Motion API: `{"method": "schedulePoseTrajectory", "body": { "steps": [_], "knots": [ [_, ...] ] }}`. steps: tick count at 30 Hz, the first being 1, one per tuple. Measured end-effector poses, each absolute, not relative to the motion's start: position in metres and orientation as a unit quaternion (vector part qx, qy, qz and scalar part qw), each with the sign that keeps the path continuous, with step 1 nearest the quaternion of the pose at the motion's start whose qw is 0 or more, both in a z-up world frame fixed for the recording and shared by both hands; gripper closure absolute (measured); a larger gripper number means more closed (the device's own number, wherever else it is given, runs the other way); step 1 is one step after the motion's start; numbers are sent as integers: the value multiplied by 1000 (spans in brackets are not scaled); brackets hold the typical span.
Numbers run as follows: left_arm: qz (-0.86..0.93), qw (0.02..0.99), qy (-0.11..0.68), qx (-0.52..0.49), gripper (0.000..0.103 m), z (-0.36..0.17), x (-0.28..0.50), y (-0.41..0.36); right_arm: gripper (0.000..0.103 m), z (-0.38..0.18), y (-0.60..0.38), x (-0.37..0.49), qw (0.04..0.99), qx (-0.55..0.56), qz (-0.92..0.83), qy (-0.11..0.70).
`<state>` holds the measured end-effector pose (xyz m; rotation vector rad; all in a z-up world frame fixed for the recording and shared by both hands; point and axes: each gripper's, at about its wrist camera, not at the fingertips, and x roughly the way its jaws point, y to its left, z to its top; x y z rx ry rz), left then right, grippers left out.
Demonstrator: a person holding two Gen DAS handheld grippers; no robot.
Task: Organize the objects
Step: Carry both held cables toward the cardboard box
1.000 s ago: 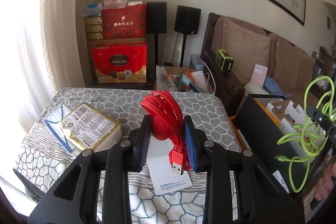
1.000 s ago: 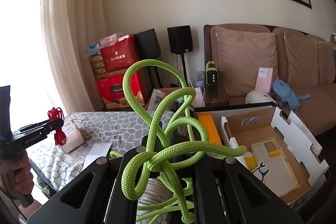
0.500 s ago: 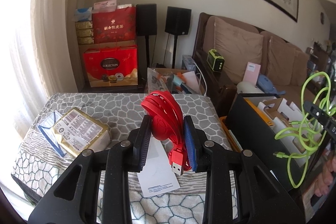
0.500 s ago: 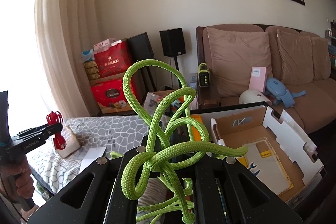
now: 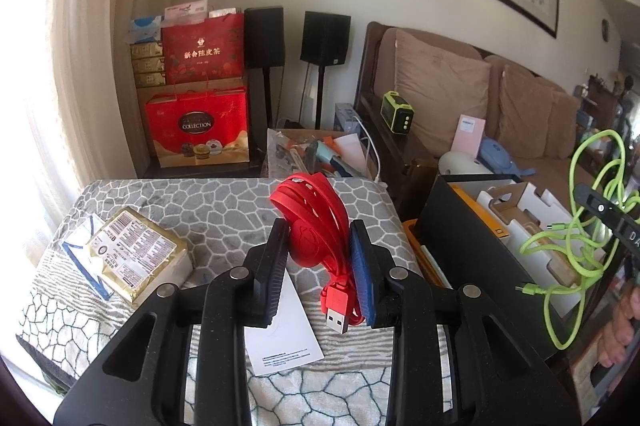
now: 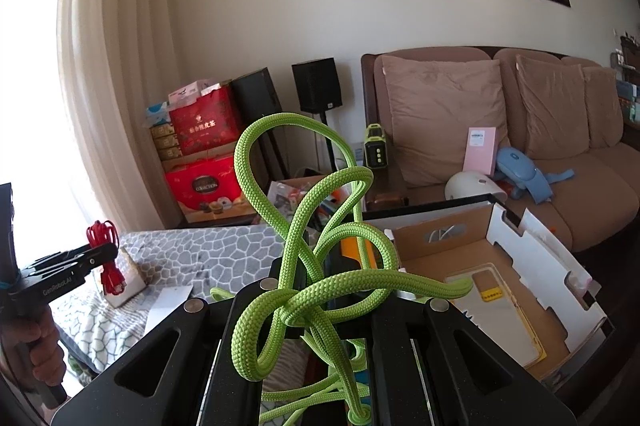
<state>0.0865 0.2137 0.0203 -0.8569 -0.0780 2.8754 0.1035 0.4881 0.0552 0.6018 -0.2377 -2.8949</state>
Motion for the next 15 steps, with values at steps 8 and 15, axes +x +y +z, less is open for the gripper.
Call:
{"method": "schedulePoseTrajectory", "body": {
  "steps": [8, 15],
  "knots": [
    [955, 74, -25, -287, 75, 22, 86, 217, 97, 55, 496, 102, 81, 203, -972, -82],
    [954, 79, -26, -287, 75, 23, 85, 220, 97, 55, 502, 102, 76, 203, -972, -86]
  ]
}}
